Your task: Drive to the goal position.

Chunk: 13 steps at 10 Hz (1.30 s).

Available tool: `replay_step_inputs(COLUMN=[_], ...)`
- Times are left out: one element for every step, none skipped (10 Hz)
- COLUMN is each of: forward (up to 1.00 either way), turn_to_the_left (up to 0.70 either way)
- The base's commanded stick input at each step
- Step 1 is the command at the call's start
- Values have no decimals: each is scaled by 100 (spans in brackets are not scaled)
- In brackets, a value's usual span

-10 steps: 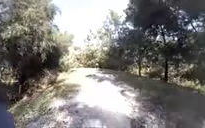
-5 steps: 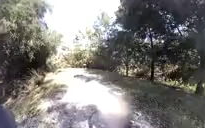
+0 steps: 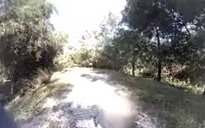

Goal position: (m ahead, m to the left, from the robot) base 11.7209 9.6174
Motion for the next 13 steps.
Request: replay_step_inputs(forward=[70, 70, 70, 70, 70, 70, 70, 70, 70, 70, 70, 70, 70], turn_to_the_left=[24, 0, 0, 0, 0, 0, 0, 0, 0, 0, 0, 0, 17])
